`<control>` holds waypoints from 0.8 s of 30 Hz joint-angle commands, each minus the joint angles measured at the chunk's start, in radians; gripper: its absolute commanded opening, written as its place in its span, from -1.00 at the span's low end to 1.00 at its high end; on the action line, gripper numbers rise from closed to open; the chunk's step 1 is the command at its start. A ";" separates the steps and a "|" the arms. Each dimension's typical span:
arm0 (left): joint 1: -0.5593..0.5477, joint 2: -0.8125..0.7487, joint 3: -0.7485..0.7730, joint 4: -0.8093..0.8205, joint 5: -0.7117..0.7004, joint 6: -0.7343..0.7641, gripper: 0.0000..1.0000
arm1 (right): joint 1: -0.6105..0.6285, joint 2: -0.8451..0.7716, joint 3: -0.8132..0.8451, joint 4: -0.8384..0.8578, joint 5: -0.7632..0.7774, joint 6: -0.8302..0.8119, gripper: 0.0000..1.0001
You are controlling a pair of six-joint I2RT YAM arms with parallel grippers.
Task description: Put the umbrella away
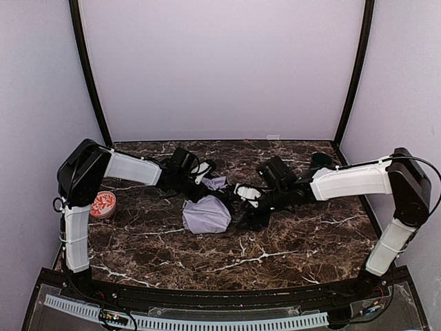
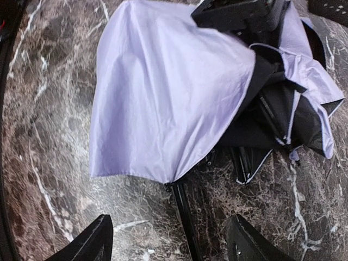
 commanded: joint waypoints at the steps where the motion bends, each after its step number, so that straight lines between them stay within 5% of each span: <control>1: 0.011 -0.008 -0.038 -0.091 -0.049 0.023 -1.00 | 0.039 0.064 -0.003 0.007 0.111 -0.159 0.44; 5: 0.011 -0.030 -0.046 -0.093 -0.060 0.026 -1.00 | 0.058 0.160 0.043 0.011 0.191 -0.179 0.25; 11: 0.010 -0.093 -0.048 -0.102 -0.038 0.033 -1.00 | 0.107 0.187 0.013 0.035 0.257 -0.252 -0.59; 14: 0.010 -0.155 -0.045 -0.103 -0.028 0.034 -1.00 | 0.143 0.141 -0.044 0.068 0.264 -0.299 -0.81; 18: 0.011 -0.255 -0.022 -0.111 0.020 0.033 -1.00 | 0.214 0.052 -0.125 0.121 0.265 -0.370 -1.00; 24: 0.011 -0.282 -0.025 -0.124 0.020 0.026 -1.00 | 0.308 -0.043 -0.189 0.201 0.326 -0.382 -1.00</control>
